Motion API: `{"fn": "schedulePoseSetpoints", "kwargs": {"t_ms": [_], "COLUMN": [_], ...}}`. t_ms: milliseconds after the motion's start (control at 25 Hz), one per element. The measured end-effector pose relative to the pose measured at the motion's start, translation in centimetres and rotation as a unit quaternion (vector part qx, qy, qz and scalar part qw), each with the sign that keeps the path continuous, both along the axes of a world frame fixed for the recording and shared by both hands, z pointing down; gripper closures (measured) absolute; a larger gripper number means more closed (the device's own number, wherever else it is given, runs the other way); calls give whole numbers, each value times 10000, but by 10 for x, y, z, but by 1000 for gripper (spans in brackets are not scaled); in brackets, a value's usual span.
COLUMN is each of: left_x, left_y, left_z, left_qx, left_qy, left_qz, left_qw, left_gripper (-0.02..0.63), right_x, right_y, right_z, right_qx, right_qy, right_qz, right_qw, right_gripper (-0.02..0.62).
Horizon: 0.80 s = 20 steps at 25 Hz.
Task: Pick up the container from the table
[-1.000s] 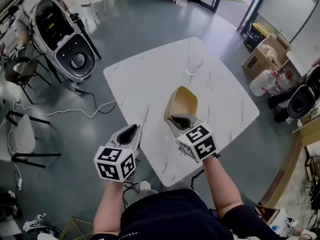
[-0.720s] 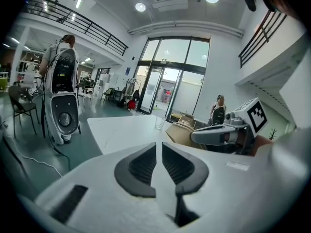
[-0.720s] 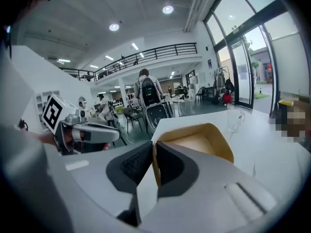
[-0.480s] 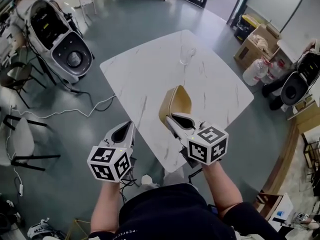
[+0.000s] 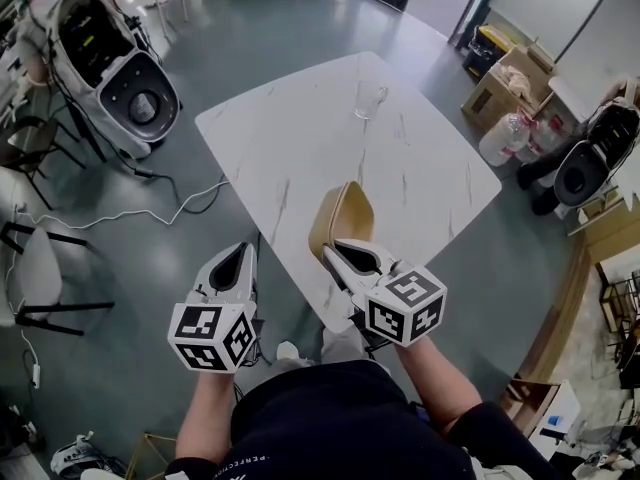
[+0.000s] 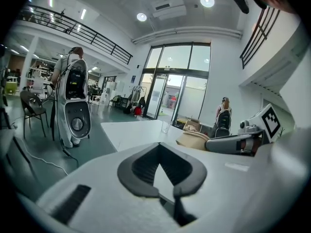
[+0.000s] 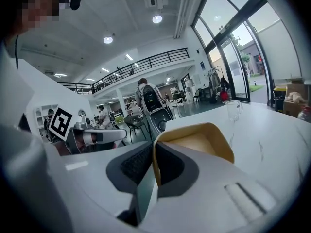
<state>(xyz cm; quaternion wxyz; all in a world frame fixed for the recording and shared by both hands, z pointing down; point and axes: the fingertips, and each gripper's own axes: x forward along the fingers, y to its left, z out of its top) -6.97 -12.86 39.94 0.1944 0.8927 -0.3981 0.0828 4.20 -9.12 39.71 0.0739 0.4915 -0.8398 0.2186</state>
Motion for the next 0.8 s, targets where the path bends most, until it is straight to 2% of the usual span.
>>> {"fn": "schedulePoseSetpoints", "kwargs": {"t_ms": [200,800], "left_x": [2,14], "left_y": [8,6], "left_z": [3,3], "left_qx": [-102,-170], "left_qy": [66,173], "left_qz": [11,-10], "left_qw": [9999,9997], "left_gripper": [617,617], "right_x": [-9,-16], "right_y": [9,10], "right_z": [7,5], "right_qx": [-148,-130], "right_qy": [79,-25], "right_qz": [-112,-258], "right_qw": [9998,9996], "right_gripper": [571,571]}}
